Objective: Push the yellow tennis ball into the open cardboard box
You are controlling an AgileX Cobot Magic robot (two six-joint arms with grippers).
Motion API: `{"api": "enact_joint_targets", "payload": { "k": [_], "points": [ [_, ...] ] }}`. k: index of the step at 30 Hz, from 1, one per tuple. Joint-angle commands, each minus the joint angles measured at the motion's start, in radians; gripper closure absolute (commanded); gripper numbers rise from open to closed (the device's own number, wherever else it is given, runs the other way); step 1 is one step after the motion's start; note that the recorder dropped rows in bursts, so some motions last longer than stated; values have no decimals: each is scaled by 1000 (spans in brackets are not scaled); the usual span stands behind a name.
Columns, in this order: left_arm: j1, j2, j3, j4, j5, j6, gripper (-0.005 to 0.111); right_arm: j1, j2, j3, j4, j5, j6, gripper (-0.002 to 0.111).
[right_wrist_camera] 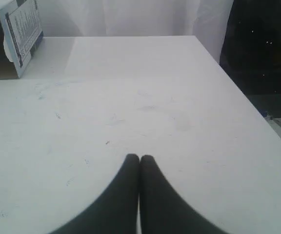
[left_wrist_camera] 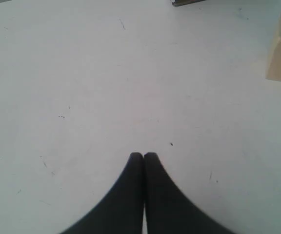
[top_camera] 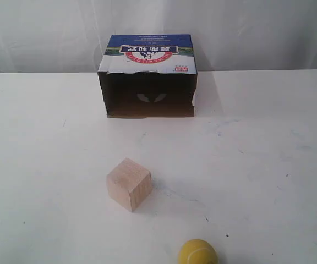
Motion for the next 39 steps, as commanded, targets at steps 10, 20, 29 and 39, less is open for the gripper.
{"api": "enact_joint_targets", "payload": {
  "k": [10, 20, 29, 39],
  "points": [
    [-6, -5, 3, -7, -1, 3, 107, -4, -6, 5, -212, -11, 3, 108],
    [-6, -5, 3, -7, -1, 3, 107, -4, -6, 5, 25, -731, 38, 108],
    [-6, -5, 3, -7, -1, 3, 107, -4, 15, -175, 238, -1063, 709, 108],
    [-6, -5, 3, -7, -1, 3, 107, -4, 1061, -953, 204, -96, -473, 108]
  ]
}}
